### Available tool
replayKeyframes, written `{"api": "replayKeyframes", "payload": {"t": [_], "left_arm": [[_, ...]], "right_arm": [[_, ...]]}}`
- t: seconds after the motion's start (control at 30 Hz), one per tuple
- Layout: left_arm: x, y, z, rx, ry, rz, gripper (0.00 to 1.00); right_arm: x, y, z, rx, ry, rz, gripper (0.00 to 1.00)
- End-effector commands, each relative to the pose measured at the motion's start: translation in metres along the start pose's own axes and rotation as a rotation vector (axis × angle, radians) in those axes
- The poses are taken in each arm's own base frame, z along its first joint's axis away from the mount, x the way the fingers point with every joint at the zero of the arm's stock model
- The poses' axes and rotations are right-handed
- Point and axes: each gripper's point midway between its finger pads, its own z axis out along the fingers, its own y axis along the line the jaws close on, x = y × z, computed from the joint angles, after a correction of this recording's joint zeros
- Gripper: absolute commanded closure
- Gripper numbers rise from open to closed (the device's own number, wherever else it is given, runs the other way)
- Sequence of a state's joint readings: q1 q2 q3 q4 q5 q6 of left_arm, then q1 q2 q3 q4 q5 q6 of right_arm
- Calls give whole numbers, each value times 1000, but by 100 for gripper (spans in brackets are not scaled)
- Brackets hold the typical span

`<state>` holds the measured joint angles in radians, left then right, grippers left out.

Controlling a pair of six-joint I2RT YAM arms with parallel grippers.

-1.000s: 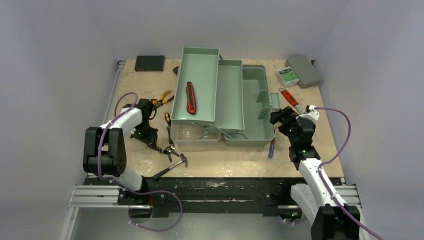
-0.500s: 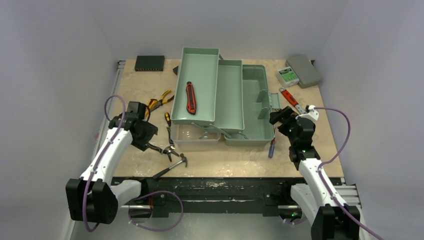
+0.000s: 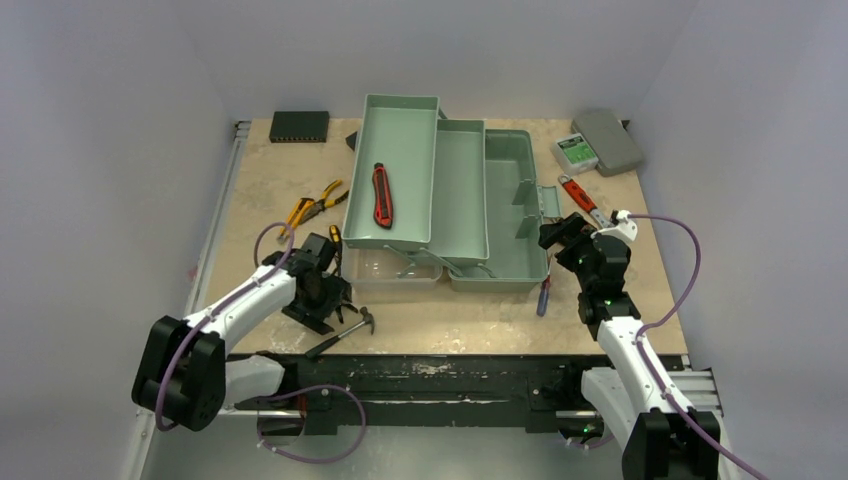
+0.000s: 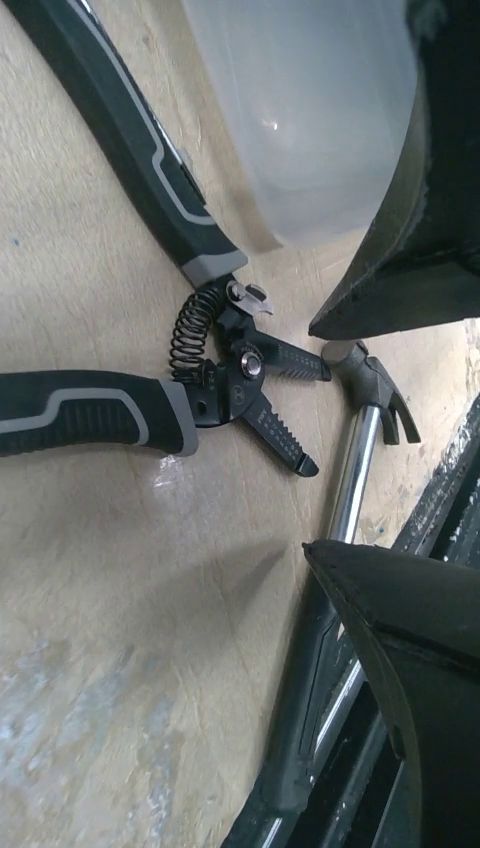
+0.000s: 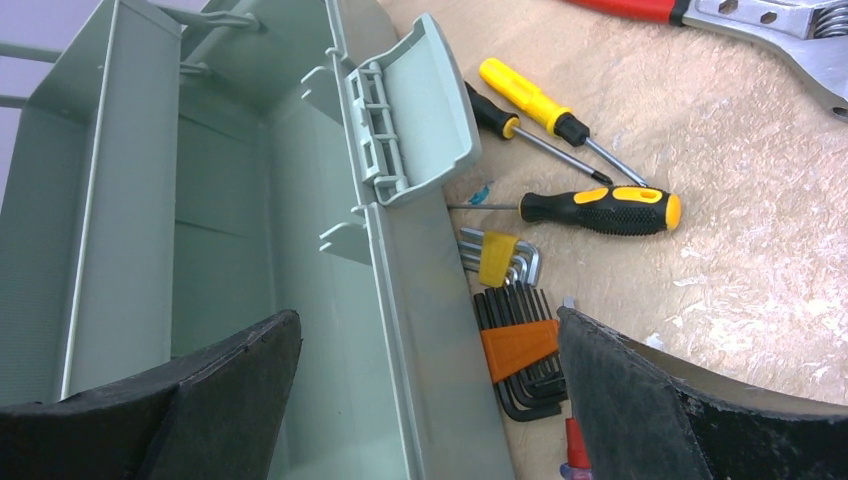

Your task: Pack the tool kit

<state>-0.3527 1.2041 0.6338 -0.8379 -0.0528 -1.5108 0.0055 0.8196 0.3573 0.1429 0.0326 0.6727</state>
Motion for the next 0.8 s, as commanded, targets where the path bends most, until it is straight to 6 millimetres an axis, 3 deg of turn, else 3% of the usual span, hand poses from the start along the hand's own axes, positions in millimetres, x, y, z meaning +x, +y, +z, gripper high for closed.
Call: {"api": "replayKeyframes", "payload": {"t": [0.0,0.23,0.4,0.63,0.77], "left_arm": [[5,-31,3,87,-1,-89,27],[11,-20,30,-47,-14,-108,32],[13,-8,39,-87,-48,-138,36],[-2,-6,45,-101,-139,-146,62],[-16,-5,30,-104,-209,-131,68]], "right_arm": [[-15,14,1,-48,-41,1,1],[-14,15,1,-53,-36,3,1],[-12,14,2,-52,-30,6,1],[-12,15,2,-53,-31,6,1],[-12,15,2,-55,-29,6,1]]}}
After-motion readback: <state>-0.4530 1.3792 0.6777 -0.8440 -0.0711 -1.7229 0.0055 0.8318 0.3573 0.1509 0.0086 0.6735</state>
